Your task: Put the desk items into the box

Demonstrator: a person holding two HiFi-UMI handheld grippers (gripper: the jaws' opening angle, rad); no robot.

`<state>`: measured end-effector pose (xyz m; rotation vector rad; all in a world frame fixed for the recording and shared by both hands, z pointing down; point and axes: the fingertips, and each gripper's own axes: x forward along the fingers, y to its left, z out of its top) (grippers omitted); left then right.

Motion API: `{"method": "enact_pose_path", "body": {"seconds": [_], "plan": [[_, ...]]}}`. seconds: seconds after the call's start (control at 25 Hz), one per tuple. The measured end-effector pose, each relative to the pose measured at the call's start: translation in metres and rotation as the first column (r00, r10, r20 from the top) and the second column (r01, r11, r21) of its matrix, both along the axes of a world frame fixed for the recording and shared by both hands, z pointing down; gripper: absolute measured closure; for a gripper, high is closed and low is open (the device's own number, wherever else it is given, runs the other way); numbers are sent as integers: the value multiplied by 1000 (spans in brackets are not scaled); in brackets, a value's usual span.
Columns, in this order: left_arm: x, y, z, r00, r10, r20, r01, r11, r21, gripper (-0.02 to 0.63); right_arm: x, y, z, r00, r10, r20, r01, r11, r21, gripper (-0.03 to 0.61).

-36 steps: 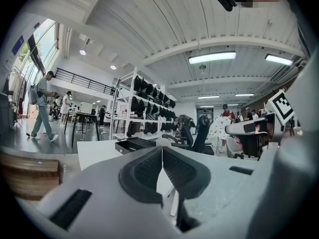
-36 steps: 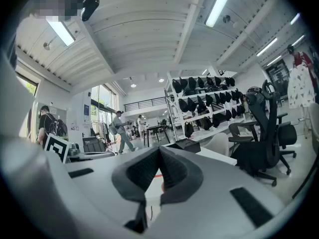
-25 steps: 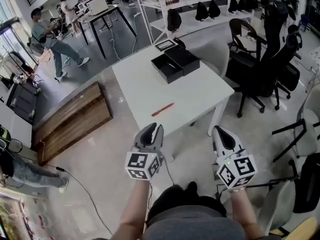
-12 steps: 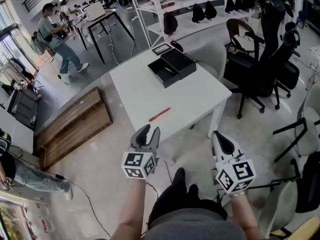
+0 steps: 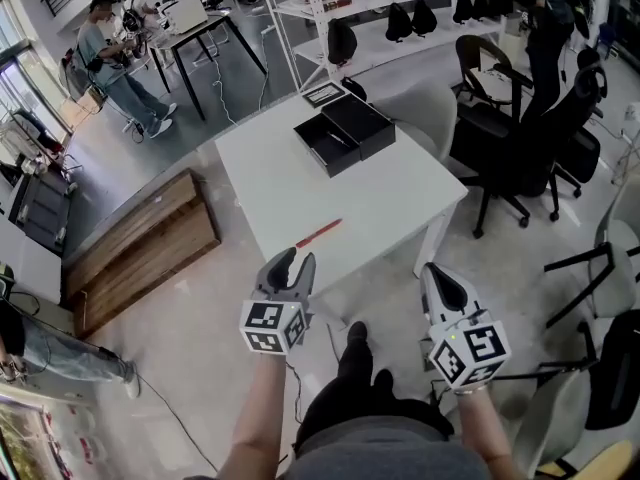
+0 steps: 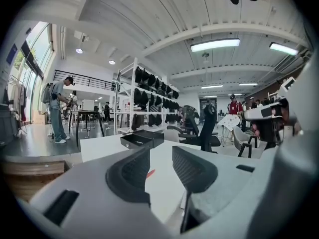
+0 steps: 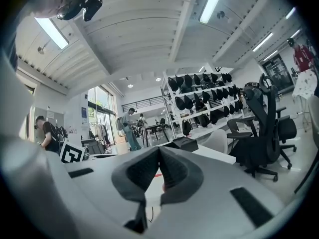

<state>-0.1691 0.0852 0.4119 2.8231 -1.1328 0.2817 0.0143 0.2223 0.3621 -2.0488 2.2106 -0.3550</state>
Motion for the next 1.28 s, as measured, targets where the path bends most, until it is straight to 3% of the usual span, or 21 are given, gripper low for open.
{"method": "enact_pose_path", "body": {"seconds": [0.92,1.28], "plan": [[14,-111,66,993,103,62,-94,986,-136,485,7,-137,29,999,34,4,-34,994,-105,575],[41,-132,98,956,240,166,-203,955,-216,485,24,-174,41,996,83,13,-80,985,-154,575]]}}
